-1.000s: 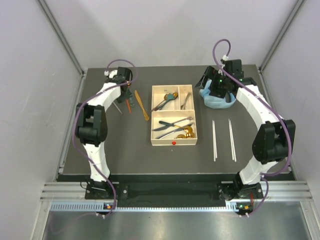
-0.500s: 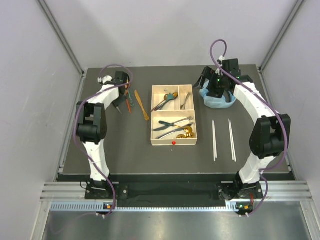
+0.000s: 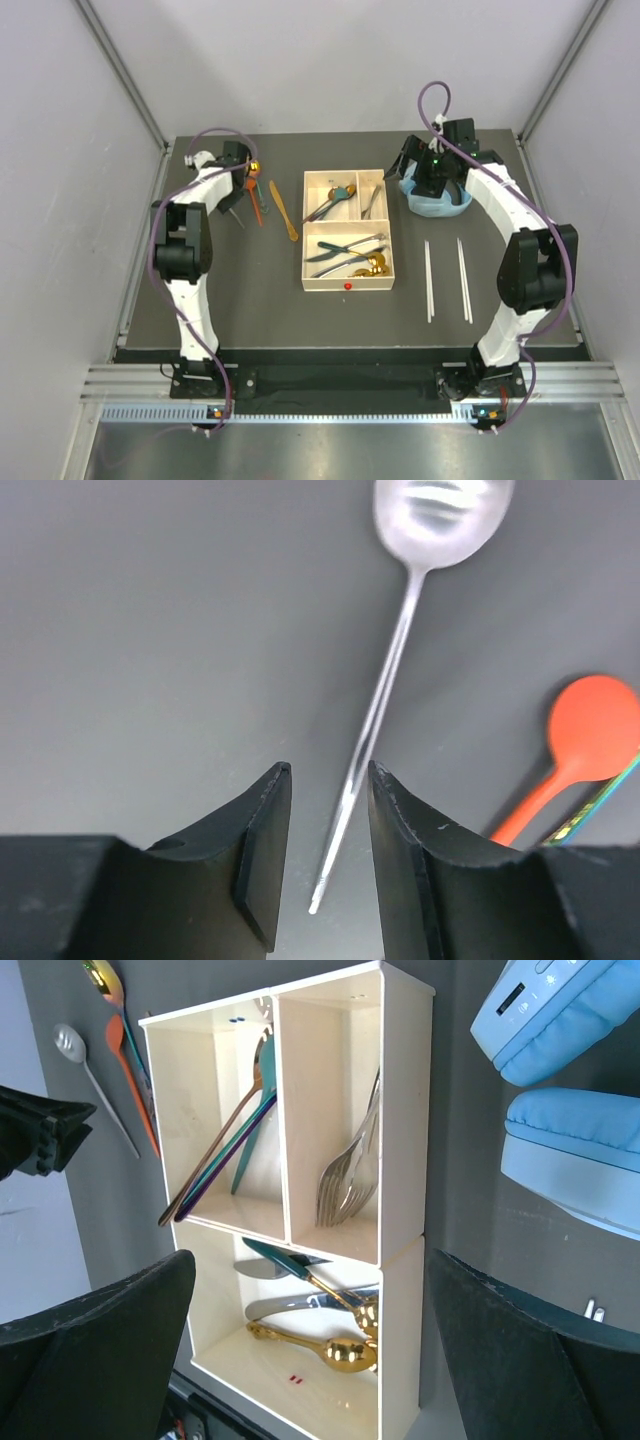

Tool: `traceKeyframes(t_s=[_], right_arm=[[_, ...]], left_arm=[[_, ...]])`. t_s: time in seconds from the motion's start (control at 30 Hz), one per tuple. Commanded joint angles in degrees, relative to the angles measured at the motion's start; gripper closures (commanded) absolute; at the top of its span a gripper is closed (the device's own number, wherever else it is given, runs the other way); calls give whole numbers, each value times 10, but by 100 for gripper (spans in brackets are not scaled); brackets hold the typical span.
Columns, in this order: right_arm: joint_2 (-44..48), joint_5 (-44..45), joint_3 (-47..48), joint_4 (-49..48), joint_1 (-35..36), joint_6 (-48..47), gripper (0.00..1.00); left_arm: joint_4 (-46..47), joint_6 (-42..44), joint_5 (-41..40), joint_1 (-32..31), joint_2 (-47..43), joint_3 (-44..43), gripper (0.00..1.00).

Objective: Sort the eating utensils into containers
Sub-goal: Pick up the spoon from the center of the board.

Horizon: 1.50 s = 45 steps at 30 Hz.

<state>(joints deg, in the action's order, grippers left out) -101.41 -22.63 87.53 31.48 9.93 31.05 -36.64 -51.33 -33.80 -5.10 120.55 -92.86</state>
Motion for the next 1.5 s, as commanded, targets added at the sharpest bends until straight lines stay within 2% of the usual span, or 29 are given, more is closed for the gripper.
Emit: traceKeyframes(t_s=[0.0, 0.47, 0.83, 0.87, 0.97, 1.1, 1.27, 1.47], right_arm=[[-17, -7, 41, -4, -3, -7, 0], [-45, -20, 71, 9, -6, -10, 0], [-54, -26, 74, 9, -11, -8, 0], [-55, -27, 74, 9, -11, -7, 0], [-55, -27, 74, 10, -11, -5, 0], [-53, -32, 71, 9, -11, -3, 0], [-51, -32, 69, 3, -11, 1, 0], [-45, -35, 56, -11, -11, 11, 0]], left_arm=[[11, -4, -22, 5, 22, -41, 58], [-33, -23, -22, 14, 86, -119, 59], [-59, -23, 5, 33, 123, -149, 59], [-64, -23, 10, 37, 127, -152, 61], [-71, -11, 31, 40, 137, -158, 81], [-68, 14, 65, 40, 133, -148, 99], [-31, 56, 130, 38, 93, -96, 100], [15, 125, 185, 18, 13, 11, 100]])
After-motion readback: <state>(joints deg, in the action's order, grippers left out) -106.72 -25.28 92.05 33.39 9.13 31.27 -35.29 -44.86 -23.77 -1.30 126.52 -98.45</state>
